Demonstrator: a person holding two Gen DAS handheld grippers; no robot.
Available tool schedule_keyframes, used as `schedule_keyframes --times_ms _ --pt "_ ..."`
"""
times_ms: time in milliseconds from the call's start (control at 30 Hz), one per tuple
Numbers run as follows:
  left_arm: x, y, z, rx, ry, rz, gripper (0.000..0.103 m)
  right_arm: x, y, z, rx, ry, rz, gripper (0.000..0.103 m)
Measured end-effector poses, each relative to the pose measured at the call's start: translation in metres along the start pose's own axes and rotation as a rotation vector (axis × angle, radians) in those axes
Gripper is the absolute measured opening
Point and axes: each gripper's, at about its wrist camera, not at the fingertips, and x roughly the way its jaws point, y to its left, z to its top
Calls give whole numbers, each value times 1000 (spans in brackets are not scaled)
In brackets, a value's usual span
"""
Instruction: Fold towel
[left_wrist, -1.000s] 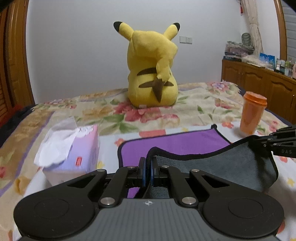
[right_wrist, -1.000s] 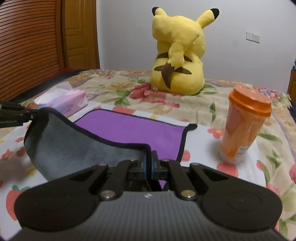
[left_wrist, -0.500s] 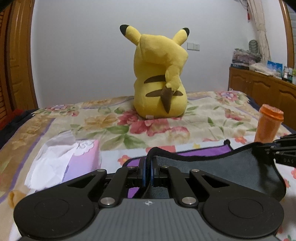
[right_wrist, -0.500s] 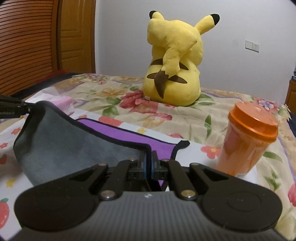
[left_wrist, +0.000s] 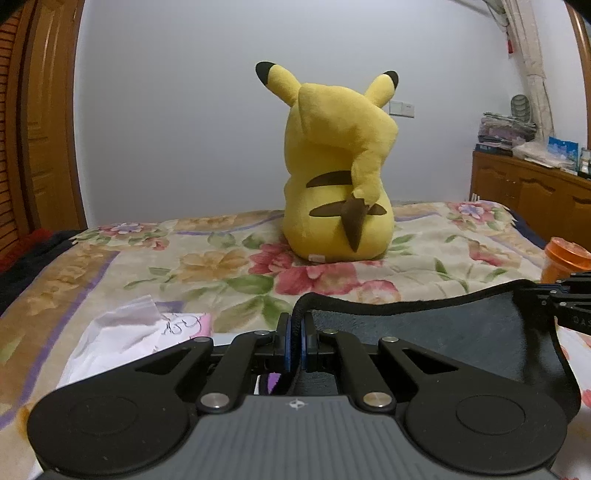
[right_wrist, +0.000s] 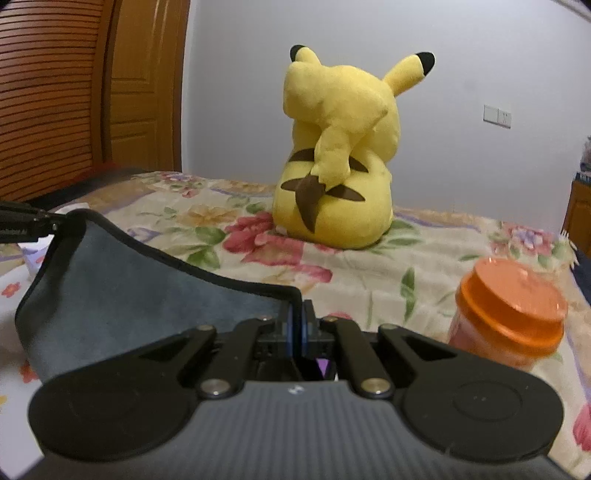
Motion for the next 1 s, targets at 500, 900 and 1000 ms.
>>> schedule_keyframes --times_ms 500,900,1000 --pt "62 1 -18 29 106 25 8 54 -4 -17 8 83 -53 5" --pt "62 -1 -33 26 171 33 31 52 -4 -32 40 128 -84 43" --pt "51 -5 -34 13 182 19 37 39 -6 -32 56 119 -83 55"
